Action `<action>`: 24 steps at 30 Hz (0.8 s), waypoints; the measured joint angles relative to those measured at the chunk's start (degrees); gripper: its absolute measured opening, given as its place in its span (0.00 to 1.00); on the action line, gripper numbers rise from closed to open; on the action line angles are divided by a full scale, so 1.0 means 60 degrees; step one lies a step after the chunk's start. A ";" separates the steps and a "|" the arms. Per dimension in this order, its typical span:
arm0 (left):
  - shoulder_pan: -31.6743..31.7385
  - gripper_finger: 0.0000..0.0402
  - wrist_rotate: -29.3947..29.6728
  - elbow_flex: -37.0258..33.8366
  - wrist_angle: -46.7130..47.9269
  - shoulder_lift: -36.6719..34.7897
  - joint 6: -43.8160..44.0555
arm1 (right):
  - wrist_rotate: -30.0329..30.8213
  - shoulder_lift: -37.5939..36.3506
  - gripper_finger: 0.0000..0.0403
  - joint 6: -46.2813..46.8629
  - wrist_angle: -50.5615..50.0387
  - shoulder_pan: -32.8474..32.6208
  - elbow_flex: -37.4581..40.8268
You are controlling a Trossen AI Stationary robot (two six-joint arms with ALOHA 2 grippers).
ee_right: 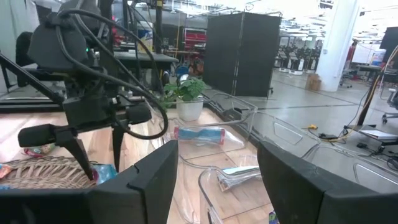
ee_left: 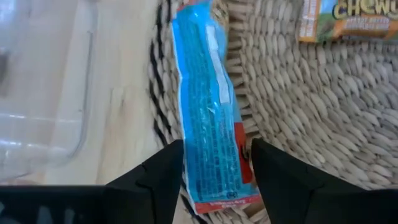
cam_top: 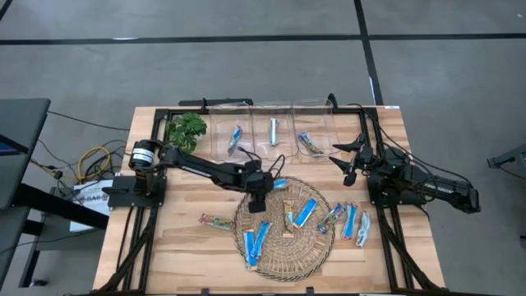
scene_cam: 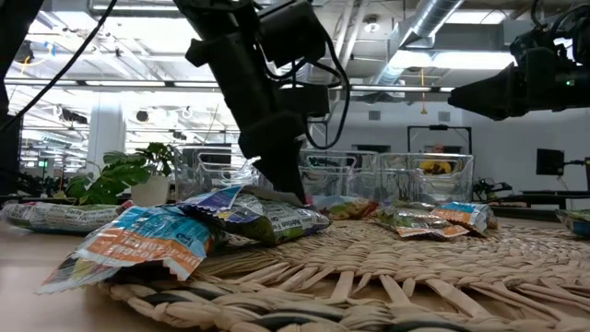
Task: Pick and place Granola Bars by type
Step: Put the red granola bar into the left transparent bin
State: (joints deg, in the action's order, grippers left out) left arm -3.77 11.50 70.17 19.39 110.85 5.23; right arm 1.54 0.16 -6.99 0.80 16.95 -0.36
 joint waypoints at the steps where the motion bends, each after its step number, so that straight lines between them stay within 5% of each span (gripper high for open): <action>1: 0.0000 0.45 -0.0024 0.0000 0.0028 0.0012 0.0001 | -0.0002 -0.0003 0.53 -0.0003 0.0002 0.0003 0.0000; 15: -0.0007 0.11 -0.0591 0.0014 0.0104 0.0014 0.0106 | -0.0001 0.0000 0.53 0.0000 0.0003 0.0004 0.0000; 24: 0.0093 0.10 -0.0618 0.0769 -0.0140 -0.0286 0.0122 | -0.0002 0.0000 0.53 -0.0003 0.0003 0.0004 0.0000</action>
State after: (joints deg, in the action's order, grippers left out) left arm -3.22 7.79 74.79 18.54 109.14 5.96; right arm 1.53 0.16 -7.01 0.82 16.97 -0.36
